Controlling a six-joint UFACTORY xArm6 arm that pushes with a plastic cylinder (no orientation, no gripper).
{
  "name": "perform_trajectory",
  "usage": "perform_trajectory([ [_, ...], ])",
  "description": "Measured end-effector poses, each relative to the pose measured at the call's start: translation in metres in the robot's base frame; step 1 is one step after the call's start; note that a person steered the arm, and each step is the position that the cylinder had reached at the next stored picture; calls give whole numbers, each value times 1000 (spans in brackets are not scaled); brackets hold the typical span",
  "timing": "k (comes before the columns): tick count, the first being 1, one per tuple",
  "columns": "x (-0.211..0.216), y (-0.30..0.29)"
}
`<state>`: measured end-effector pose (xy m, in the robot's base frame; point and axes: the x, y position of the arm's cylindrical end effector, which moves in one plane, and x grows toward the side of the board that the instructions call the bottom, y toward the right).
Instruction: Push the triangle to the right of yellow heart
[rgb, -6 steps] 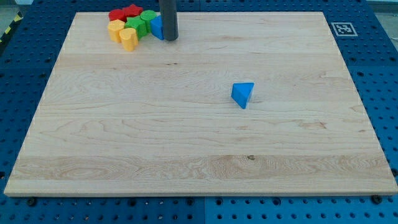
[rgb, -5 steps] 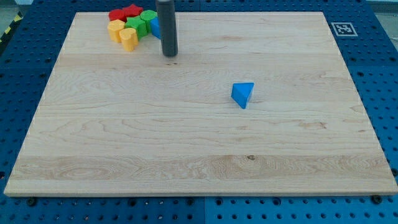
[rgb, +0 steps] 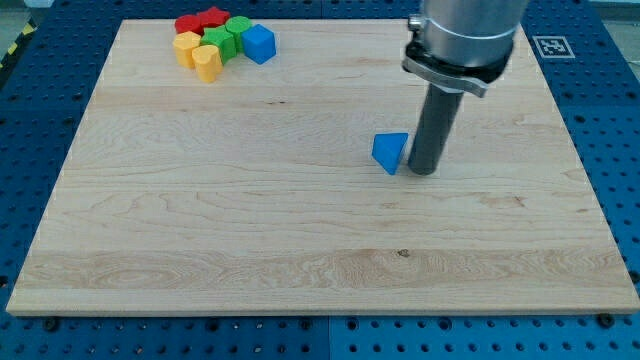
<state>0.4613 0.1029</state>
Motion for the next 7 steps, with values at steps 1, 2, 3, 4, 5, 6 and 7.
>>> perform_trajectory([
  [1,-16,-26],
  [2,-28,-47],
  [3,-30,-69],
  [4,-30,-91],
  [5,-33,-111],
  [6,-46,-124],
  [7,-70,-126],
])
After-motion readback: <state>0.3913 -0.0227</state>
